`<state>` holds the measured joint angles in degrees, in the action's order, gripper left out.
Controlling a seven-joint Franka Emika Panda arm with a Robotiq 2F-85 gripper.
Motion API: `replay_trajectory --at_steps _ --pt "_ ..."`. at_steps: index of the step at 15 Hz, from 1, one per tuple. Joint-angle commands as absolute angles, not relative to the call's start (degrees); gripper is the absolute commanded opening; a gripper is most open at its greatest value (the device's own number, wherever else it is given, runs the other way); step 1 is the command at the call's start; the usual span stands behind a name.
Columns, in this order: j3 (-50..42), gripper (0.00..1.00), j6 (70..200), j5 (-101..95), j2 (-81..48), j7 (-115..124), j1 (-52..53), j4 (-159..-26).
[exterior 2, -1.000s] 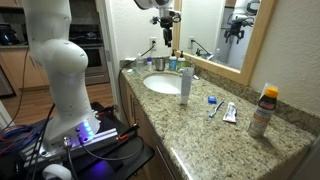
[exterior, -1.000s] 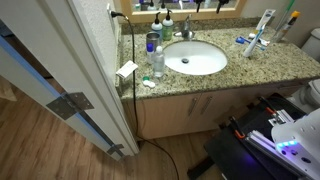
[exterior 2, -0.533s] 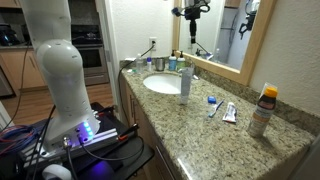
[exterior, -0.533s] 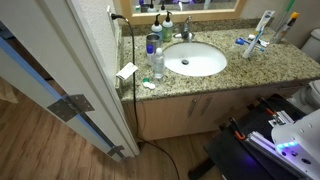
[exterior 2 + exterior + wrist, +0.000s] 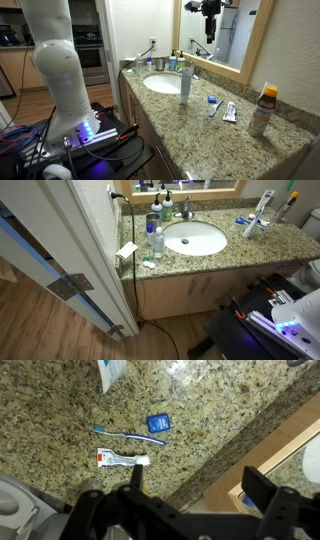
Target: Put the toothbrush inside the silver cup
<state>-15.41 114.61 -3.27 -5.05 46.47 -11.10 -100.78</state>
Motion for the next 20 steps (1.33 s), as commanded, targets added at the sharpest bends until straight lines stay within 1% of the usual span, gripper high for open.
replay_trajectory --at_steps 1,5,6,8,11,13,17,20 --pt "-17.6 1.00 115.0 2.3 -9.0 49.3 -14.9 -99.4" --pt "-21.9 1.00 116.6 9.2 -11.3 50.4 -20.2 -102.5" --pt "-21.2 1.00 115.3 6.6 -10.6 49.2 -18.9 -100.9" --pt "-21.9 1.00 115.3 6.9 -11.4 48.4 -20.1 -101.0" --pt "-21.1 1.00 115.3 6.9 -10.9 49.0 -19.0 -100.7" --pt "-21.9 1.00 117.3 7.8 -15.2 57.0 -19.2 -101.7" --pt "-22.7 1.00 125.0 12.0 -20.4 65.1 -20.9 -106.2" --pt "-22.7 1.00 123.6 10.9 -21.6 64.8 -20.9 -105.4"
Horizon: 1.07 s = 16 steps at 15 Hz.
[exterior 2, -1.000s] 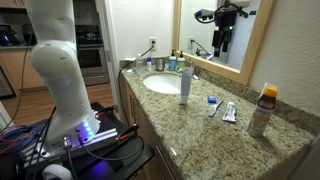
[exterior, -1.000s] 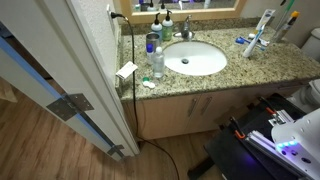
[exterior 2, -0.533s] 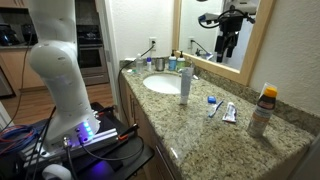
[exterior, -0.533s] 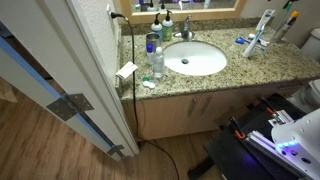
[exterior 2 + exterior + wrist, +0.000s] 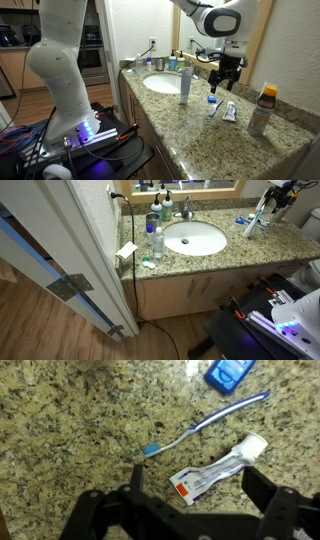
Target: Put the toothbrush inside the silver cup
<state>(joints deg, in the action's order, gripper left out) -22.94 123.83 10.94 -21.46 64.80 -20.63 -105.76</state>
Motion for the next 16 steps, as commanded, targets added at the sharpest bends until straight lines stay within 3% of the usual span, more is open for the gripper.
replay_trajectory --at_steps 1,16 --pt "-22.7 1.00 123.6 10.9 -22.0 64.8 -20.9 -105.3" --pt "-20.8 1.00 139.6 21.7 -31.9 87.8 -20.4 -109.2"
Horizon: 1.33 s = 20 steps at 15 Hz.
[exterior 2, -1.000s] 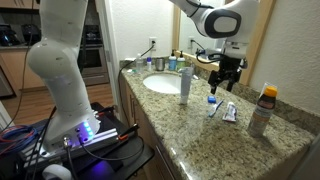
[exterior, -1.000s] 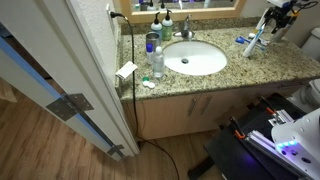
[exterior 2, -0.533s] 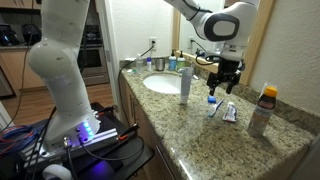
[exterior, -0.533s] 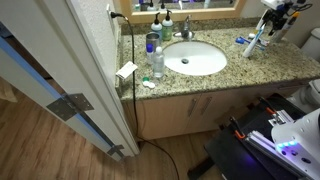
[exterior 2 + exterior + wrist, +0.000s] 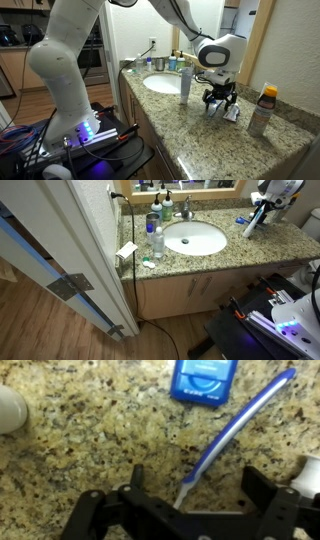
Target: Put the toothbrush inside the silver cup
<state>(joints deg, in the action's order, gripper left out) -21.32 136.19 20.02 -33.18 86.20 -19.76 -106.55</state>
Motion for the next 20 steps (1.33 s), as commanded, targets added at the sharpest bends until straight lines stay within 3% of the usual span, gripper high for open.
replay_trajectory --at_steps 1,3,4,6,15,20 --pt "-20.9 1.00 140.0 21.8 -31.4 88.2 -20.5 -110.1" --pt "-20.9 1.00 138.9 21.8 -31.1 88.6 -21.1 -110.9" --pt "-20.7 0.75 138.0 21.8 -31.1 88.3 -21.5 -111.0" --pt "-21.0 0.67 137.8 21.3 -30.5 88.6 -21.4 -111.7" --pt "-20.5 0.03 138.5 21.3 -29.0 88.0 -21.2 -113.4" --pt "-20.8 0.03 137.5 20.4 -28.5 87.8 -21.0 -112.5"
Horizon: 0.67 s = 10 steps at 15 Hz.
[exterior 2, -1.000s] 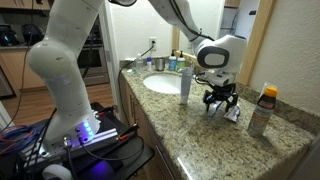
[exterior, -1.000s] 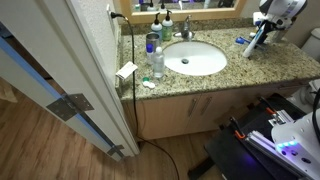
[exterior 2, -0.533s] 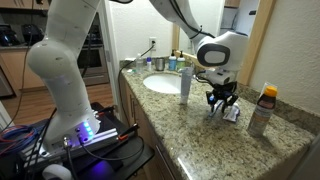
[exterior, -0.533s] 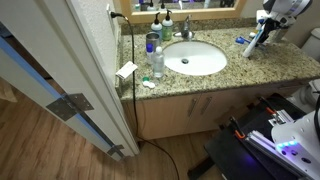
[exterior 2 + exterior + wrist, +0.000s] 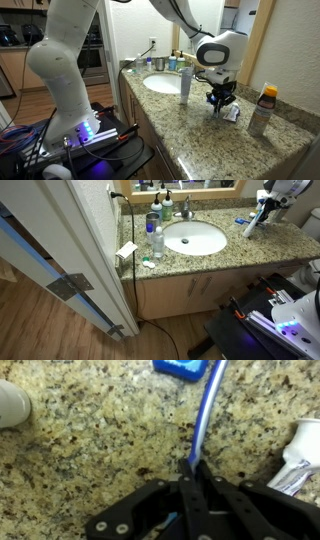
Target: Put the toothbrush inside the silver cup
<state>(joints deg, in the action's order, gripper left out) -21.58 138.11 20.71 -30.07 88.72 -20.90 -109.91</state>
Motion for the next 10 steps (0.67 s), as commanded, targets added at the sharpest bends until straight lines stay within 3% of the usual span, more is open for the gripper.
replay_trajectory --at_steps 1,10 --pt "-21.3 0.03 137.5 19.3 -27.9 87.9 -20.6 -112.1" --pt "-36.9 0.03 135.1 -24.6 -8.5 101.0 -0.6 -114.6"
